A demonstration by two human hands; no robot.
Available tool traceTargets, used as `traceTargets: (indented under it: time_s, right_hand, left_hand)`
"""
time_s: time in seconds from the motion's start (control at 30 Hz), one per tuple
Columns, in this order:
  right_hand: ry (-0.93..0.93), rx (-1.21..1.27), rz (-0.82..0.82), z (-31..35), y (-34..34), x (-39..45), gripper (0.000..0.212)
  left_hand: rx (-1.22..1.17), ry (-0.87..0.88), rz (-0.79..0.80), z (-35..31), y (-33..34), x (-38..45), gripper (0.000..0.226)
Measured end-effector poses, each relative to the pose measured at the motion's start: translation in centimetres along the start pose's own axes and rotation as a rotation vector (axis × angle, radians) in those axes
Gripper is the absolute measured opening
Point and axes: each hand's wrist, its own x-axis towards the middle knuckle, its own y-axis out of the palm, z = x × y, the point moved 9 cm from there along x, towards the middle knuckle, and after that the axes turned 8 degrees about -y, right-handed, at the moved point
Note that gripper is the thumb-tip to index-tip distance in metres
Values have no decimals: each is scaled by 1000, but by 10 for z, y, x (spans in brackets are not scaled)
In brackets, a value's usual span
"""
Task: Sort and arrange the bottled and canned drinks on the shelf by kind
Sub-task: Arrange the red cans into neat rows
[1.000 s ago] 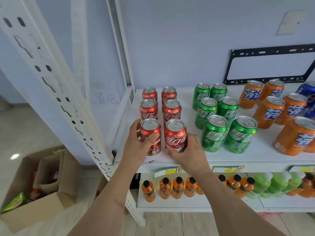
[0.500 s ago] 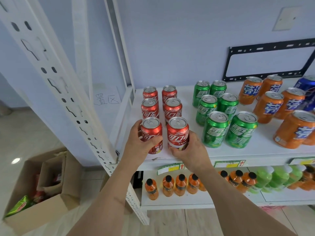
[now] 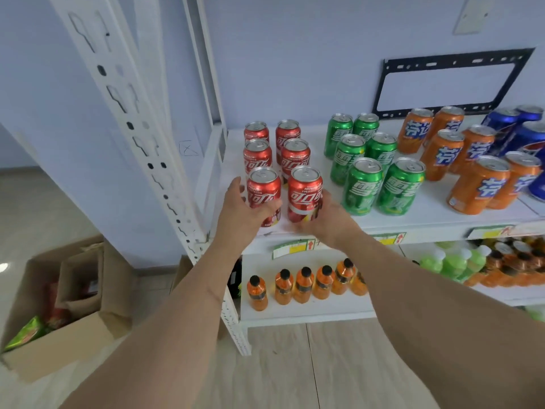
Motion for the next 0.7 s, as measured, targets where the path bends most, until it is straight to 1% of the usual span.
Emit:
traceTargets:
  time_s: [0.03,0.07,0.13,0.17,0.23,0.3,0.37,0.47,0.57,0.7]
  right_hand:
    - [1,-32,17,5,-6,-1,100]
    - [-1,-79,34,12,-12,-4,105]
    - [-13,-141,27,23,-27,-9,112]
    - [-20,-144,15,29,-36,-10,113]
    - [-57,-155,-8,44,-54,-10,104]
    - [-96,-187,-32,59,-77,-6,85]
    - [-128,-267,-49,72,-101,1,65]
    - [-149,-402,-107,76,-142,22,47]
    - [-163,-441,-124,59,-176,58,45]
    - [-142,-381,-120,19,-209,118,48]
  left_hand:
    - [30,8,-43,-6,-6,-2,91]
    - [70,29,-90,-13,-14,-7,90]
    - [158,127,-162,-38,-26,-14,76]
    - [194,183,-177,-54,-29,-15,66]
    - [276,277,-190,-84,-26,-14,48]
    - [376,354,-200,-111,-15,-8,42]
    - [456,412,-176,-133,3,2,40]
    - [526,446,-115,-162,34,24,42]
    - [617,455,-51,-183,70,53,49]
    - [707,394,-11,-199,111,101,55]
